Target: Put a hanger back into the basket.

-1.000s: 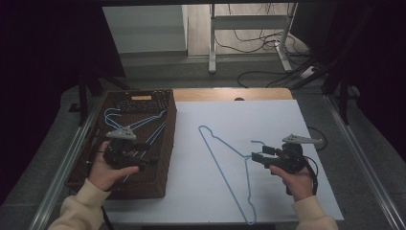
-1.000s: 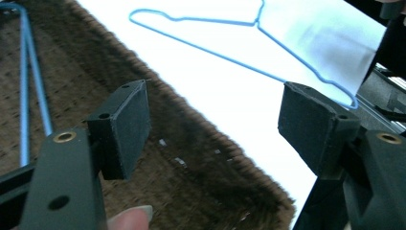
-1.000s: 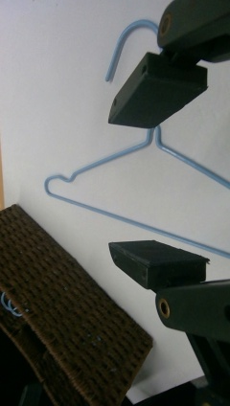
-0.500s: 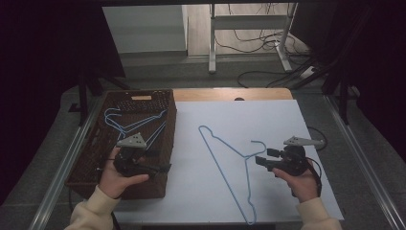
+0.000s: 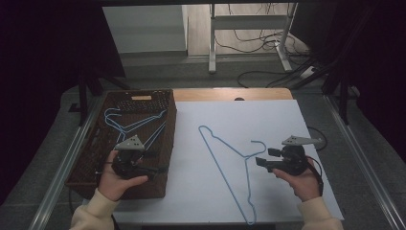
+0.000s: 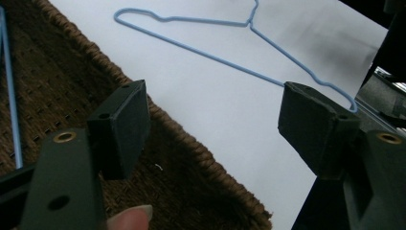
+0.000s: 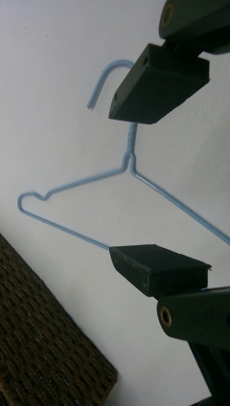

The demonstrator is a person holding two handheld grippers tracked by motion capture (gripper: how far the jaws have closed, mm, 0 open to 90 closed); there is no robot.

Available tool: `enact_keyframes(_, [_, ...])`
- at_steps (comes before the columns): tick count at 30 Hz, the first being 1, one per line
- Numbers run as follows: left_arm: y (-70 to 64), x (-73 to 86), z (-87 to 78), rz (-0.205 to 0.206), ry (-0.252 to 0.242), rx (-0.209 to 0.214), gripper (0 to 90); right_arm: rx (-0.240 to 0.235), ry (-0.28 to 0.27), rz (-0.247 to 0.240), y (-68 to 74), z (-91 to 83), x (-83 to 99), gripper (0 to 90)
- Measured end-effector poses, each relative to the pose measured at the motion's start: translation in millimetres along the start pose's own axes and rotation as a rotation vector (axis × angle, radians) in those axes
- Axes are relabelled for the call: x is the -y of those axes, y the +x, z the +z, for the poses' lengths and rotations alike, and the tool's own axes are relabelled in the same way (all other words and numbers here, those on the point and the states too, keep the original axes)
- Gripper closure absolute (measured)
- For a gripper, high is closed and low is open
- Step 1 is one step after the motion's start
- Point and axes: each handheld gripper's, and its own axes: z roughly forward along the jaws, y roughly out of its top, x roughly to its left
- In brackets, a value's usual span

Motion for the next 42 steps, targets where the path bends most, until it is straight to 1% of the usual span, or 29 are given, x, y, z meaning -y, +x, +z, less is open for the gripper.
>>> enact_keyframes(5, [2.5,1.7,-4.2,-0.004,-0.005,-0.012,27.0,0.045,0.012,-0.007,-3.6,-1.0,-4.3,30.3])
enact_keyframes(6, [3.0,1.8,-4.6,-0.008,-0.007,-0.015,27.0,0.06,0.017,-0.008,-4.5,0.0,-5.7,30.8])
enact_keyframes(9, [5.1,2.0,-5.8,-0.018,-0.012,-0.019,27.0,0.084,0.035,-0.009,-8.1,4.8,-10.7,33.6])
enact_keyframes(12, [5.4,2.4,-6.7,-0.016,-0.012,-0.019,27.0,0.104,0.067,-0.01,-12.5,14.1,-16.7,35.7])
enact_keyframes(13, [5.1,2.8,-7.3,-0.016,-0.013,-0.02,27.0,0.116,0.085,-0.01,-14.1,19.1,-18.9,35.5])
enact_keyframes(15, [4.7,3.6,-8.6,-0.015,-0.014,-0.022,27.0,0.127,0.11,0.002,-17.2,27.4,-23.0,36.7])
enact_keyframes(16, [4.2,4.2,-9.5,-0.016,-0.015,-0.023,27.0,0.12,0.119,0.0,-18.4,30.6,-24.6,40.0])
enact_keyframes(17, [3.9,4.6,-9.9,-0.016,-0.016,-0.023,27.0,0.117,0.139,-0.012,-19.9,35.5,-27.6,40.6])
enact_keyframes(20, [2.7,6.5,-9.5,-0.019,-0.015,-0.024,27.0,0.131,0.184,-0.031,-21.6,46.1,-35.0,43.2])
enact_keyframes(21, [2.1,6.9,-8.6,-0.019,-0.013,-0.024,26.9,0.145,0.211,-0.049,-23.2,51.4,-38.2,44.9])
enact_keyframes(22, [1.3,7.2,-7.1,-0.015,-0.008,-0.023,26.9,0.147,0.232,-0.053,-25.1,55.8,-40.4,47.3])
enact_keyframes(23, [1.0,7.3,-6.8,-0.015,-0.006,-0.023,26.9,0.154,0.271,-0.064,-30.2,64.0,-43.3,55.8])
enact_keyframes(24, [0.5,7.4,-6.3,-0.013,-0.005,-0.022,26.8,0.159,0.281,-0.07,-31.4,66.5,-43.8,59.3])
enact_keyframes(25, [0.2,7.5,-6.2,-0.013,-0.005,-0.021,26.8,0.161,0.307,-0.081,-34.8,72.5,-45.2,64.5])
enact_keyframes(26, [-0.1,7.6,-6.7,-0.013,-0.006,-0.021,26.8,0.166,0.321,-0.09,-36.7,75.9,-46.1,69.4])
enact_keyframes(27, [-0.1,7.7,-7.0,-0.014,-0.008,-0.022,26.8,0.179,0.337,-0.105,-39.4,80.9,-46.9,74.5])
enact_keyframes(29, [0.4,8.0,-8.1,-0.017,-0.01,-0.024,26.8,0.197,0.363,-0.118,-43.1,88.1,-48.3,81.3])
enact_keyframes(30, [0.4,8.0,-8.1,-0.017,-0.01,-0.024,26.8,0.197,0.363,-0.118,-43.1,88.1,-48.3,81.3])
enact_keyframes(31, [1.1,8.5,-8.6,-0.019,-0.011,-0.024,26.8,0.202,0.372,-0.126,-44.5,90.1,-48.7,84.4])
enact_keyframes(32, [1.6,9.2,-8.3,-0.021,-0.012,-0.024,26.8,0.197,0.401,-0.132,-47.1,95.6,-50.8,89.7])
enact_keyframes(33, [1.6,9.2,-8.3,-0.021,-0.012,-0.024,26.8,0.197,0.401,-0.132,-47.1,95.6,-50.8,89.7])
enact_keyframes(34, [1.7,9.3,-8.3,-0.02,-0.01,-0.024,26.8,0.196,0.429,-0.141,-47.4,99.6,-52.1,89.8])
enact_keyframes(35, [1.7,9.3,-8.2,-0.02,-0.01,-0.023,26.8,0.196,0.429,-0.141,-47.4,99.6,-52.1,89.8])
enact_keyframes(37, [1.4,9.2,-8.2,-0.022,-0.012,-0.024,26.8,0.196,0.453,-0.147,-47.8,103.1,-52.1,89.8])
enact_keyframes(40, [1.3,8.9,-8.5,-0.024,-0.015,-0.024,26.8,0.213,0.488,-0.16,-49.9,108.7,-50.0,89.8])
enact_keyframes(41, [1.3,9.0,-8.7,-0.024,-0.015,-0.024,26.8,0.216,0.488,-0.154,-50.5,110.3,-49.1,89.8])
enact_keyframes(42, [1.3,9.0,-8.7,-0.024,-0.015,-0.024,26.9,0.224,0.498,-0.159,-51.2,111.2,-48.9,89.8])
